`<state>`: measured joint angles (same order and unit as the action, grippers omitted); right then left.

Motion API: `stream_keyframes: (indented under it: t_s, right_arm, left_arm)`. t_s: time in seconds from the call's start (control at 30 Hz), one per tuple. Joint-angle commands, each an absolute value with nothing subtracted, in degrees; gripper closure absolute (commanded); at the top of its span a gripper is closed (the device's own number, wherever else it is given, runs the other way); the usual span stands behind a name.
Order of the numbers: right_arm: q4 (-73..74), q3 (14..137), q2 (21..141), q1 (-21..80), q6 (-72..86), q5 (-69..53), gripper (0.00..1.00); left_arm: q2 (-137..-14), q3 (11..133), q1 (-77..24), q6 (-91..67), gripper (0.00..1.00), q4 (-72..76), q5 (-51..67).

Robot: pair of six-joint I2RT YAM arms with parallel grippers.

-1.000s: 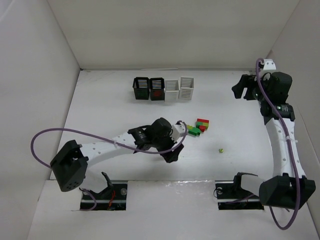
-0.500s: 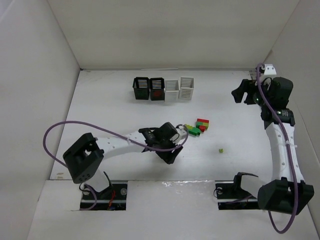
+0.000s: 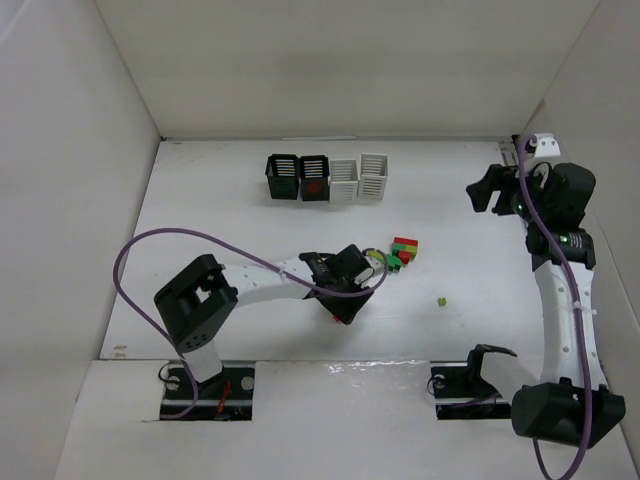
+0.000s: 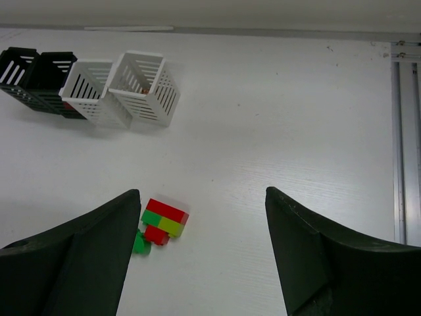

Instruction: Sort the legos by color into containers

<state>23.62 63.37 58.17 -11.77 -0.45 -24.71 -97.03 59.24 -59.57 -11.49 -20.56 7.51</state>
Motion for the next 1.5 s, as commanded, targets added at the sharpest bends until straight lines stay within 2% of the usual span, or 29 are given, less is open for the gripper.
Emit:
stream_keyframes:
  t_s: [0.0, 0.27, 0.5, 0.67, 0.7, 0.73, 0.77, 0.83, 0.93, 1.17, 1.27, 1.33, 1.47]
  right_arm:
    - [23.12, 63.46, 56.26, -12.92, -1.14, -25.49, 0.19]
    - [23.12, 62.93, 56.25, -12.92, -1.14, -25.49, 0.19]
    - [23.64, 62.93, 56.25, -12.92, -2.20, -25.49, 0.19]
    - [23.64, 62.93, 56.78, -12.92, -2.20, -25.49, 0.19]
    - [23.64, 62.93, 57.39, -12.92, -2.72, -25.49, 0.19]
    - [23.12, 62.93, 57.39, -12.92, -2.72, -25.49, 0.19]
    - [23.12, 62.93, 57.91, -12.92, -2.72, -26.10, 0.19]
    - [22.59, 62.31, 58.54, -12.92, -2.72, -27.06, 0.20]
    - [22.06, 61.52, 60.98, -12.92, -2.72, -29.61, 0.20]
    - [25.75, 65.12, 67.58, -10.73, 1.14, -27.25, 0.14]
    - [28.91, 68.28, 69.77, -9.24, -0.61, -29.53, 0.17]
    - [29.79, 70.21, 71.27, -6.18, -0.62, -26.05, 0.22]
    - [31.73, 75.23, 74.53, -5.10, 0.52, -25.39, 0.24]
  left_arm:
    - [-96.50, 59.95, -59.77, -11.95, 0.49, -22.06, 4.23]
    - [-96.50, 58.72, -59.77, -11.34, 0.56, -22.06, 2.38]
    - [-96.50, 56.95, -59.77, -10.81, 0.72, -22.06, 2.99]
    - [-96.50, 56.43, -59.77, -10.81, 0.79, -22.06, 4.48]
    - [-97.11, 56.43, -59.77, -10.81, 0.87, -22.06, 4.48]
    - [-97.12, 57.38, -59.77, -10.81, 0.87, -22.06, 4.48]
    - [-97.12, 58.35, -59.77, -10.29, 0.95, -22.06, 4.48]
    - [-96.60, 62.91, -59.07, -9.49, 0.99, -23.29, 4.48]
    - [-95.10, 71.08, -54.17, -7.74, 1.00, -23.82, 5.01]
    - [-96.41, 93.40, -45.01, 1.13, 1.00, -20.93, -7.10]
    - [-98.43, 101.04, -41.14, 3.51, 1.00, -18.99, -9.57]
    - [-100.98, 103.87, -38.16, 4.21, 1.00, -18.46, -8.97]
    - [-107.57, 111.26, -31.83, -0.69, 1.00, -20.30, -1.95]
